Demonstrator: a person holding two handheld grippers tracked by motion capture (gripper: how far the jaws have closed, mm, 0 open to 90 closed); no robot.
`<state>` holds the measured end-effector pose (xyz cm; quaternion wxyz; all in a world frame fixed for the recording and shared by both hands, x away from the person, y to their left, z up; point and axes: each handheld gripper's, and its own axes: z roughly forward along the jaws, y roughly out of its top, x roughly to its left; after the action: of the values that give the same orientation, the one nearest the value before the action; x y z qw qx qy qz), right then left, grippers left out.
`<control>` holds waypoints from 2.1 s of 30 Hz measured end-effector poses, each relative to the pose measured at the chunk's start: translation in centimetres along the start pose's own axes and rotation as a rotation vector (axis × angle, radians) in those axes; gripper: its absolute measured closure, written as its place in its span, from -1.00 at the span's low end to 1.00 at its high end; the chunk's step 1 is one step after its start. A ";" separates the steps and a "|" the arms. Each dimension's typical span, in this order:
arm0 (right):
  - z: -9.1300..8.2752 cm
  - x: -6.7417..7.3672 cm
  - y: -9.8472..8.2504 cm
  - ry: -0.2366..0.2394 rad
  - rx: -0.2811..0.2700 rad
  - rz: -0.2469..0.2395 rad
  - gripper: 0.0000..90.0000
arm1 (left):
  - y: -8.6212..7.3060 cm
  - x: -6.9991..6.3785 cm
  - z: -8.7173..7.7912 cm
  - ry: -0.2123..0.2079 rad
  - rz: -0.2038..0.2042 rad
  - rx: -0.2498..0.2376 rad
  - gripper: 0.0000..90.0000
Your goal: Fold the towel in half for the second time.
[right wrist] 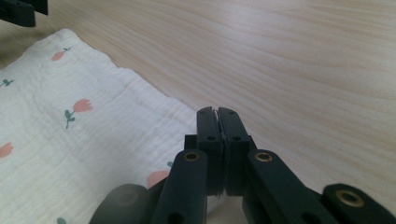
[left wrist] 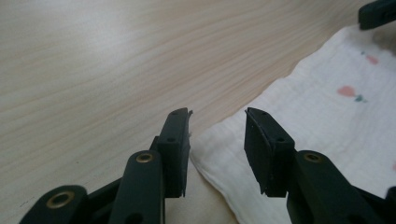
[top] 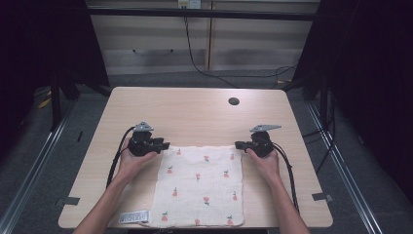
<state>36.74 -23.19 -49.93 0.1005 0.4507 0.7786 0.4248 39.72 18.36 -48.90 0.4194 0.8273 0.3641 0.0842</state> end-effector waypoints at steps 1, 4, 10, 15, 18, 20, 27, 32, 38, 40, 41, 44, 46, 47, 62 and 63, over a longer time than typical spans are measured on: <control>0.1 0.0 0.0 0.000 0.001 0.003 0.97 | -0.2 0.2 0.4 -0.003 -0.016 0.001 0.36; 0.1 -0.1 -0.1 0.002 -0.003 0.000 0.98 | -0.3 0.4 0.6 -0.008 -0.012 0.011 0.36; 0.0 -0.1 -0.1 0.004 -0.003 -0.003 0.97 | -0.8 0.3 1.4 0.008 0.011 0.053 0.38; -0.2 -0.1 -0.2 0.012 -0.003 0.006 0.97 | -1.1 0.6 1.3 0.006 0.024 0.042 0.39; -0.2 -0.1 -0.3 0.017 -0.008 0.006 0.97 | -1.0 0.4 1.3 0.006 0.059 0.052 0.54; -0.2 -0.1 -0.4 0.013 0.000 0.008 0.97 | -1.1 0.2 1.4 0.013 0.076 0.052 0.63; 0.1 0.4 -0.4 0.021 0.012 0.007 0.97 | -1.3 -0.3 1.6 0.016 0.090 0.027 0.93; -0.2 0.4 -0.3 0.019 0.003 0.004 0.98 | -1.4 0.0 1.6 -0.026 0.044 0.023 0.96; -0.7 0.3 0.0 0.032 -0.015 0.008 0.98 | -1.4 0.0 1.3 -0.048 0.016 0.013 0.97; -0.9 0.2 0.2 0.029 -0.030 0.017 0.98 | -1.3 0.0 0.9 -0.058 0.013 0.000 0.97; -0.9 0.2 0.2 0.029 -0.030 0.017 0.98 | -1.3 0.0 0.9 -0.058 0.013 0.000 0.97; -1.6 0.2 0.6 0.037 -0.065 0.028 0.98 | -1.1 0.2 0.3 -0.070 -0.006 -0.026 0.97; -2.1 0.3 0.8 0.042 -0.086 0.026 0.97 | -0.9 0.5 -0.3 -0.076 -0.033 -0.051 0.97; -2.3 0.2 0.8 0.047 -0.095 0.019 0.97 | -0.9 0.6 -0.4 -0.072 -0.036 -0.054 0.97; -3.7 0.5 1.5 0.061 -0.143 0.004 0.98 | -0.3 -0.3 -1.6 -0.069 -0.003 -0.082 0.97; -3.7 0.5 1.5 0.061 -0.143 0.004 0.98 | -0.3 -0.3 -1.6 -0.069 -0.003 -0.082 0.97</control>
<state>35.39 -24.55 -46.36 0.1080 0.4310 0.7480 0.4930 38.65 19.33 -48.03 0.4655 0.8113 0.3468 0.0696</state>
